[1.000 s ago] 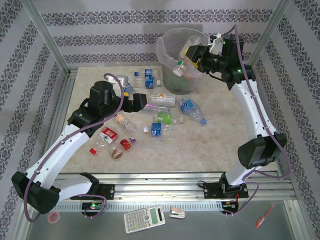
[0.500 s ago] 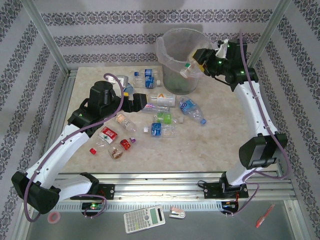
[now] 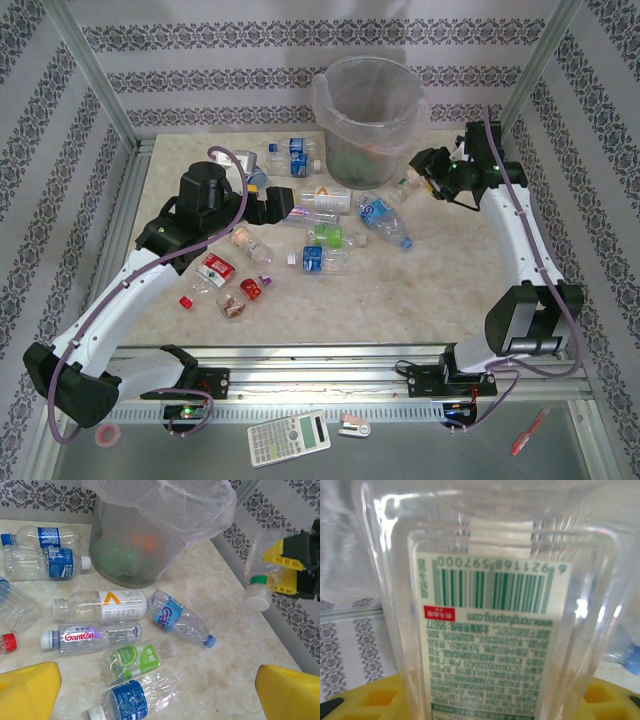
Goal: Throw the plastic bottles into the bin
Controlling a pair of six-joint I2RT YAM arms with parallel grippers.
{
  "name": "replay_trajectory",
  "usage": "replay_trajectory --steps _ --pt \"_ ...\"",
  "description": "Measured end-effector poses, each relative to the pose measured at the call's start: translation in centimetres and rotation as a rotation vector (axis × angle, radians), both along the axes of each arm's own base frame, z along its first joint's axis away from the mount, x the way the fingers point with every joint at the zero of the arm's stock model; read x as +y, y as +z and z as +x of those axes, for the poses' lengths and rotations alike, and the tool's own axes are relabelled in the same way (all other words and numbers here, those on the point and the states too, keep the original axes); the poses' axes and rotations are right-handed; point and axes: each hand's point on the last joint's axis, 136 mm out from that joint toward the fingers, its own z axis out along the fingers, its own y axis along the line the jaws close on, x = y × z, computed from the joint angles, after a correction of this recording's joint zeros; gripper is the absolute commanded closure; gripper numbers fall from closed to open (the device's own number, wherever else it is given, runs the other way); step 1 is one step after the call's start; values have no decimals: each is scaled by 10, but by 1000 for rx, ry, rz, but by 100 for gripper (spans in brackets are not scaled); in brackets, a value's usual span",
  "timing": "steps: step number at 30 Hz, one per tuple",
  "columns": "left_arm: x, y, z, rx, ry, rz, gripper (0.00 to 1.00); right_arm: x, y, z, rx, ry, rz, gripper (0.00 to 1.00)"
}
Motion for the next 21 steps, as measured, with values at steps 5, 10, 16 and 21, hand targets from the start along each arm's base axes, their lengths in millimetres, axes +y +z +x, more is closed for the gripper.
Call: replay_trajectory --steps 5,10,16,21 --pt "0 0 0 0 0 0 0 -16 -13 -14 46 -40 -29 65" --pt "0 0 0 0 0 0 0 -14 -5 -12 24 -30 -18 65" --pt "-4 0 2 6 -14 -4 0 5 98 50 -242 9 86 57" --pt "-9 -3 6 21 -29 -5 0 46 218 111 -569 123 187 25"
